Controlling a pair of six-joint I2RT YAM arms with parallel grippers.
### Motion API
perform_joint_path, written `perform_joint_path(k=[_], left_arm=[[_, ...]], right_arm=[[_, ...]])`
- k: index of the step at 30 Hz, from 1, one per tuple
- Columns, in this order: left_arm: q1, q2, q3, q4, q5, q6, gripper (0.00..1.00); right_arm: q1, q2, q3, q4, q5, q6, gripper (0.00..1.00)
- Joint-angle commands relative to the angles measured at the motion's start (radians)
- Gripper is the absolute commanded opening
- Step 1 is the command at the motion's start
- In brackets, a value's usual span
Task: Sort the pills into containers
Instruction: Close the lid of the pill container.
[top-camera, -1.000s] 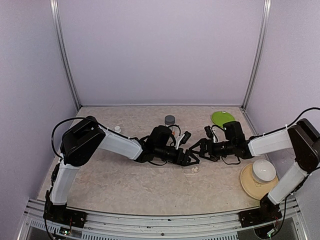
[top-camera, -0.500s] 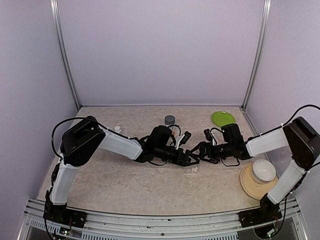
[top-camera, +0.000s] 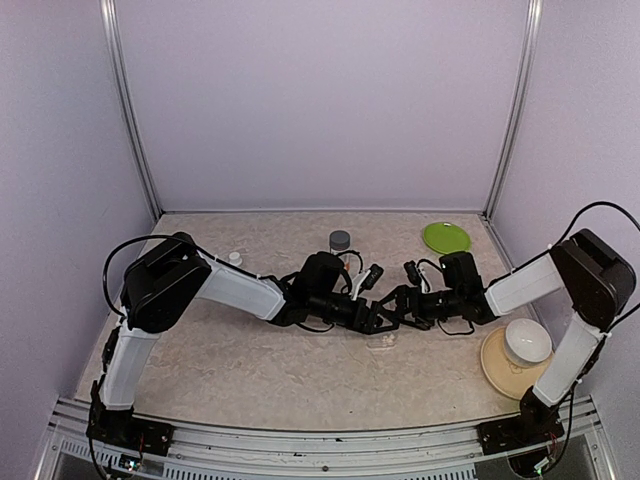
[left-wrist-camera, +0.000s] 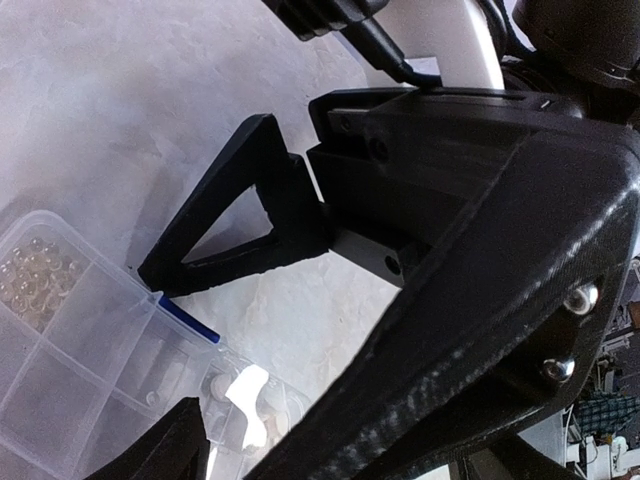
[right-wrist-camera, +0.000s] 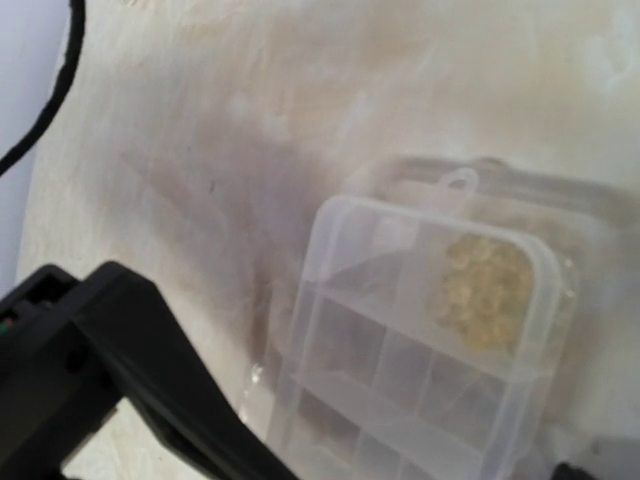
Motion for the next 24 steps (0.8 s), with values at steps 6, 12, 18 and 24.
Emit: perform_joint_path(k=[6,12,18,24], left_arm=[[-0.005,-0.003,-0.021,-0.004,-0.019,0.003,0.79],[0.007,-0.064,-0.013,-0.05,-0.075,0.008,0.79],[0.006,-0.122,-0.016,-0.092,-0.12,0.002,0.8],[0.006,-0.196,-0.067,-0.101,-0.178,-0.023,0.8]], right_arm=[[0.017,0.048,-0.046,0.079,-0.08,0.047,1.0],[0.017,0.031,-0.046,0.049,-0.048,0.032,1.0],[0.016,0.012,-0.046,0.035,-0.028,0.028,1.0],[0.016,0.014,-0.045,0.034,-0.024,0.028,1.0]])
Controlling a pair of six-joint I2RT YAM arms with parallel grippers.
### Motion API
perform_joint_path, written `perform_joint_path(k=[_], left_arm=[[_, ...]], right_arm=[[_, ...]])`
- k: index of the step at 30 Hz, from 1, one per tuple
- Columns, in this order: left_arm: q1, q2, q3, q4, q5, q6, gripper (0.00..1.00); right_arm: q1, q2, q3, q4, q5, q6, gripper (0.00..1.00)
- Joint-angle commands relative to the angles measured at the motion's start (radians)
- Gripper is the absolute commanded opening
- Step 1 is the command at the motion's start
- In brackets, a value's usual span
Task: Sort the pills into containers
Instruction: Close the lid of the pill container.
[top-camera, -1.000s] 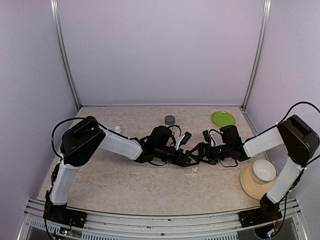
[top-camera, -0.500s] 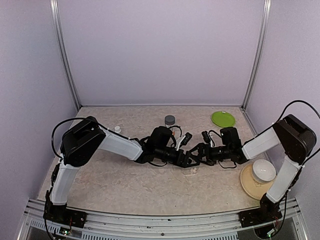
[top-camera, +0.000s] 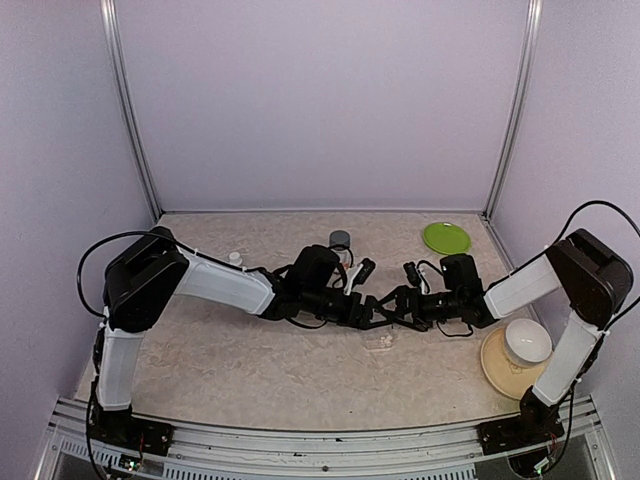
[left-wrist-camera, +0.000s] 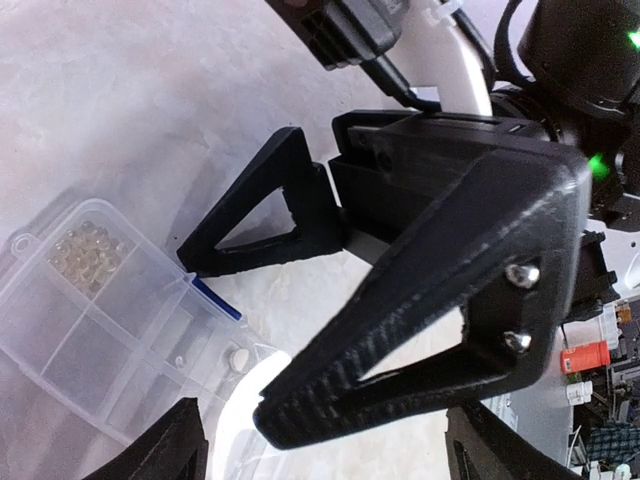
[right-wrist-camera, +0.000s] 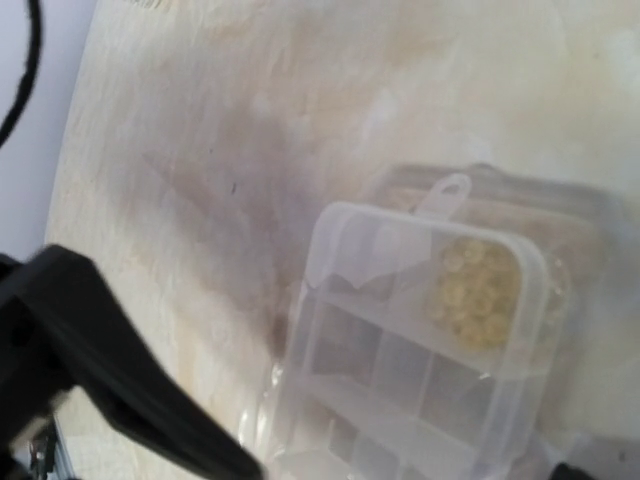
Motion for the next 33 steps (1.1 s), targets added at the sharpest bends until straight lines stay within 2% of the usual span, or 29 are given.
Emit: perform_joint_path(k=[1,6,12,22,33], left_arm=[[0.011,-0.107,-0.028,-0.002,-0.099,-0.027,0.8],[0.027,-0.129,-0.053,-0.084,-0.191,-0.05,0.8],[0.034,-0.083,-0.047,-0.132,-0.228,-0.067,0.8],[0.04,-0.037,-0.039,-0.142,-0.226,-0.093,0.79],[0.041,0.02,-0.036,-0.123,-0.199,-0.122,0.69]], right_arm=[[0.016,-0.006,-0.021,-0.05,0.003,-0.011,1.0],[0.016,-0.008,-0.016,-0.049,0.001,-0.01,1.0],[0.016,-0.014,-0.015,-0.061,0.006,-0.015,1.0],[0.007,-0.031,-0.021,-0.081,0.025,-0.017,1.0],[-0.002,-0.036,-0.028,-0.08,0.02,-0.02,0.97]])
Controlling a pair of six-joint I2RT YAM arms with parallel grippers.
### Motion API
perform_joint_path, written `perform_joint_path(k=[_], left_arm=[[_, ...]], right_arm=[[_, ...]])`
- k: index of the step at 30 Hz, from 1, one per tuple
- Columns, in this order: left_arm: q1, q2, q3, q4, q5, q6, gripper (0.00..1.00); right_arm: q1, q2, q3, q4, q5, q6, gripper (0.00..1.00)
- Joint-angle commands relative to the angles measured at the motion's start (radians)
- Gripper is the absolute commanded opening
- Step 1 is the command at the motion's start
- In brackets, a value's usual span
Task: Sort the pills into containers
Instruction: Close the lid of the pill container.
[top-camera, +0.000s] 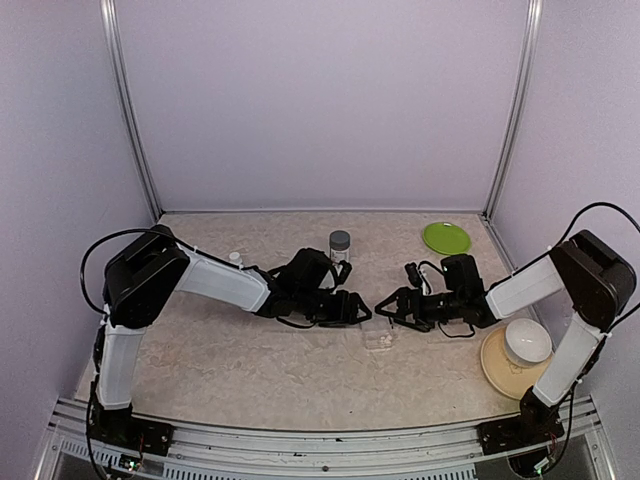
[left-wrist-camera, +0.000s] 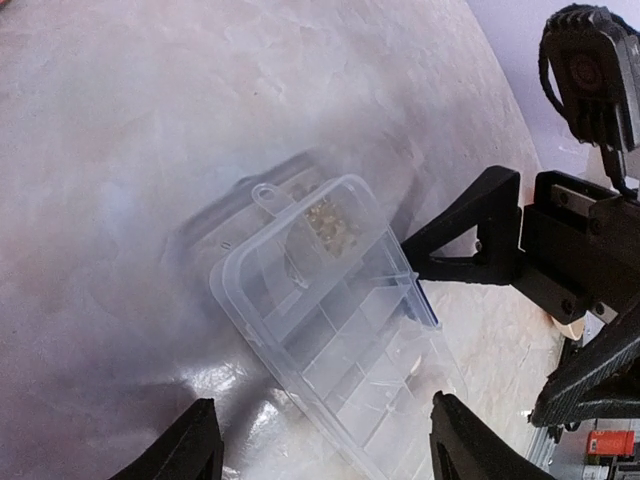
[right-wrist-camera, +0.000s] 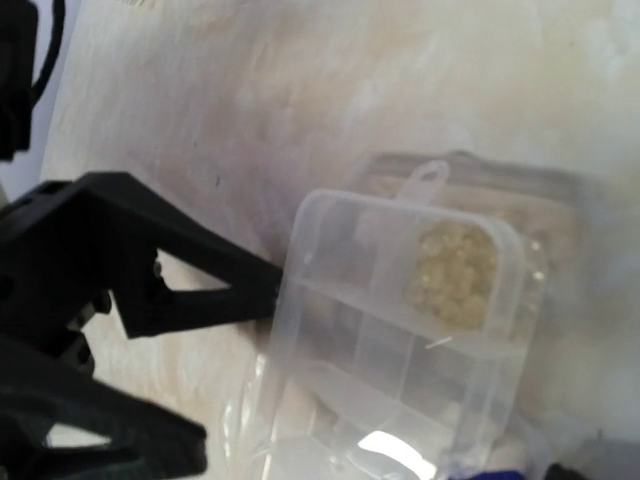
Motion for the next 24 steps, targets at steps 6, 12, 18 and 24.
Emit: perform_joint_path(k=[6,12,18,24], left_arm=[[0.004,0.058,0.006,0.024,0.033,-0.033,0.67],[0.002,0.078,0.029,0.013,0.041,-0.039,0.6],[-0.003,0.094,0.059,-0.028,0.036,-0.036,0.56],[-0.01,0.123,0.098,-0.077,0.035,-0.031,0.46]], right_arm=[[-0.013,0.001,-0.029,-0.024,-0.02,-0.002,0.85],[-0.021,0.014,-0.039,-0.016,-0.028,-0.005,0.69],[-0.023,-0.001,-0.034,-0.06,0.002,-0.039,0.68],[-0.023,0.012,-0.031,-0.065,0.005,-0.051,0.6]])
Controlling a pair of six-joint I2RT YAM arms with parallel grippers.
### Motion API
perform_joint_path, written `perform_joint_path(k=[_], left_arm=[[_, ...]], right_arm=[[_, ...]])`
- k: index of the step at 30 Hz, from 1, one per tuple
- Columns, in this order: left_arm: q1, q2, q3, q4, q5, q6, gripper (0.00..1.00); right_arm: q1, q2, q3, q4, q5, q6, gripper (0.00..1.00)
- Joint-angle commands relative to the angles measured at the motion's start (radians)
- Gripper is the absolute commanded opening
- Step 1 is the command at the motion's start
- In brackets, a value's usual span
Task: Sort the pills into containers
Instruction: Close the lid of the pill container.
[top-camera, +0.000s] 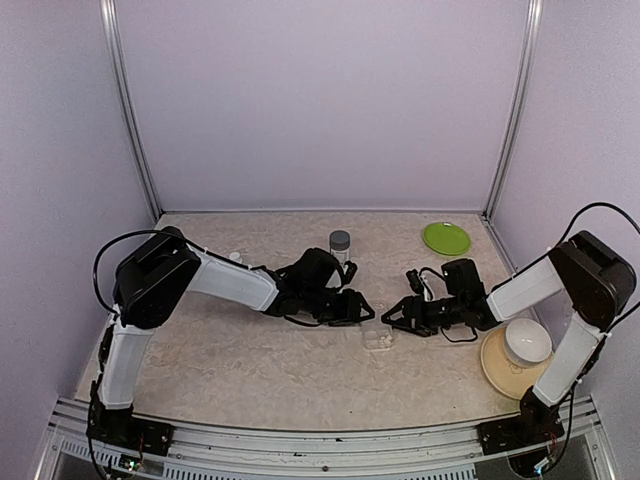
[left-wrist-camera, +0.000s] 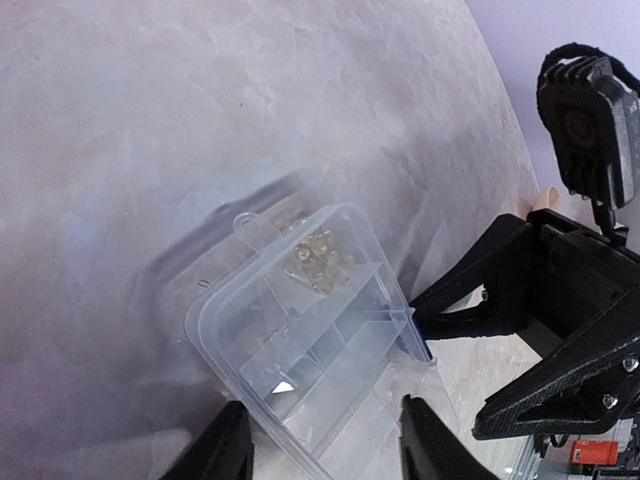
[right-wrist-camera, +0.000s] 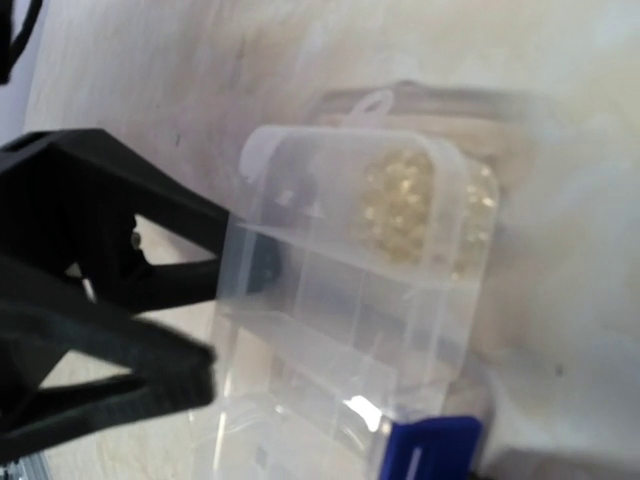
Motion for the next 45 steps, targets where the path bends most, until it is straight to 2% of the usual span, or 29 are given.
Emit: perform_joint_path(k=[1,13,24,32,36,40,45], left_arm=[[-0.01,0.058,0.029,-0.096,0.005,0.002,0.45],[-0.016,0.076,0.033,-0.109,0.003,-0.002,0.38],[-0.032,0.085,0.053,-0.105,0.026,-0.005,0.32],[-0.029,0.075,0.034,-0.102,0.012,-0.002,0.31],[-0.013,0.059,0.009,-0.091,0.001,-0.003,0.33],[0.002,0.039,-0.01,-0.088,-0.021,0.007,0.37],[0.02,0.006,-0.03,-0.08,-0.035,0.018,0.49]], right_arm=[[-0.008,0.014,-0.006,-0.031,0.015,-0.022,0.59],[-0.006,0.055,-0.005,0.003,-0.009,-0.013,0.44],[0.028,0.094,-0.003,0.042,0.001,0.028,0.41],[0.032,0.073,0.005,0.008,0.018,0.014,0.43],[0.031,0.031,0.01,-0.054,0.049,-0.017,0.48],[0.026,-0.003,0.011,-0.09,0.065,-0.039,0.55],[0.026,-0.012,0.007,-0.089,0.055,-0.047,0.57]])
